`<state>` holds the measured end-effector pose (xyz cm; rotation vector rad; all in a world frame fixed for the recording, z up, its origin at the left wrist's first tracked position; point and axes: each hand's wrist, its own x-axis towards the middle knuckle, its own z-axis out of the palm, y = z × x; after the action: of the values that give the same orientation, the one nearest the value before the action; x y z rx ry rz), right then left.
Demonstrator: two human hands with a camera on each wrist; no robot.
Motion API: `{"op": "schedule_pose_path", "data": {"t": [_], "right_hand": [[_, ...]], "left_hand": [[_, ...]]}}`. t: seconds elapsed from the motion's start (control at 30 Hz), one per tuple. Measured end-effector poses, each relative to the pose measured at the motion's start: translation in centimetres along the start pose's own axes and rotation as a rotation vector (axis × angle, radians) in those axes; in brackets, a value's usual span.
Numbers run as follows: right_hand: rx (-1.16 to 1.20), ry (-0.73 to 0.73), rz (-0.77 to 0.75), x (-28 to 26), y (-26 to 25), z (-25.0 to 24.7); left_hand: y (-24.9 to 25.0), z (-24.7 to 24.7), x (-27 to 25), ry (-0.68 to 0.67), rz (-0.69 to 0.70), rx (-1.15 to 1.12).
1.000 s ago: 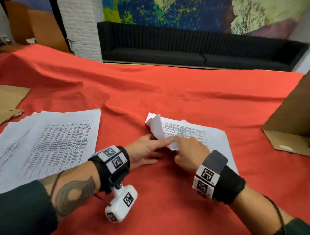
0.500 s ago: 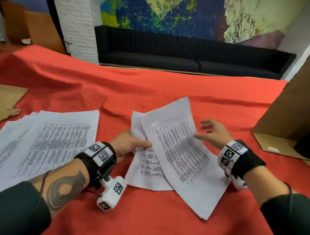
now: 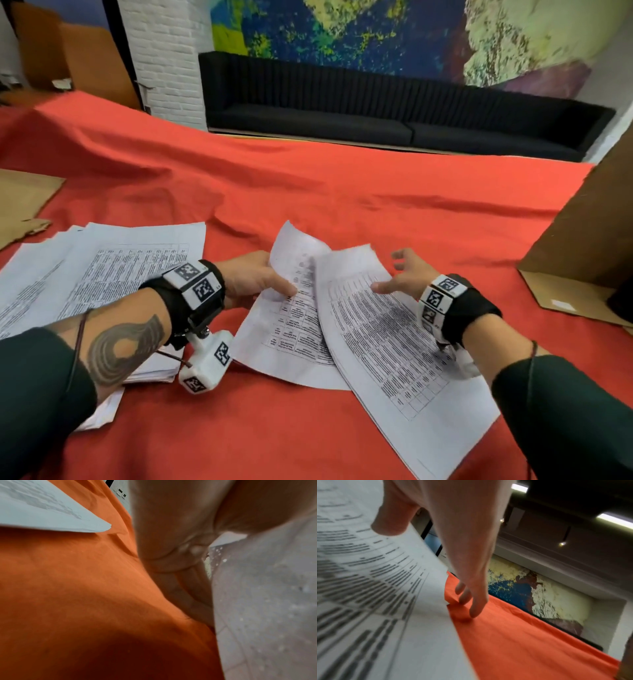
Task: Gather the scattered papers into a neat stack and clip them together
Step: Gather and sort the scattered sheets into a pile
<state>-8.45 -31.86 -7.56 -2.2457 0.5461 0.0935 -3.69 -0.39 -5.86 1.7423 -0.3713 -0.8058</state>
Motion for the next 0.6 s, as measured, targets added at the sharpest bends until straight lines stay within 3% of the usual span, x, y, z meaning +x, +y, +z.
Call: {"op": "schedule_pose_path", "data": {"t": [0.1,0.17,0.37,0.5,0.6], "right_hand": [[-0.135,0.04,0.041,1.7,-0.2,1.1],[-0.297,0.072,0.05,2.7,-0.8,1.9],[-0.345,0.008,0.106,4.2,-2.1,2.2],[-0.24,0.157,-0.144,3.2,-3.5,2.4],[-0.076,0.059,-0.317,1.6,-5.8,3.0]], "left_hand": [[-0.5,-1.1,1.5,0.292,-0.144,0.262],[-0.5,-1.9,2.0,0.428,-0.162,0.428],[-0.5,-2.9,2.8,0.377,-0.198,0.56],[-0.8,-3.3,3.0,0.346,-0.176,0.485],[-0.3,-2.7,2.8,0.307,-0.06,0.323]]}}
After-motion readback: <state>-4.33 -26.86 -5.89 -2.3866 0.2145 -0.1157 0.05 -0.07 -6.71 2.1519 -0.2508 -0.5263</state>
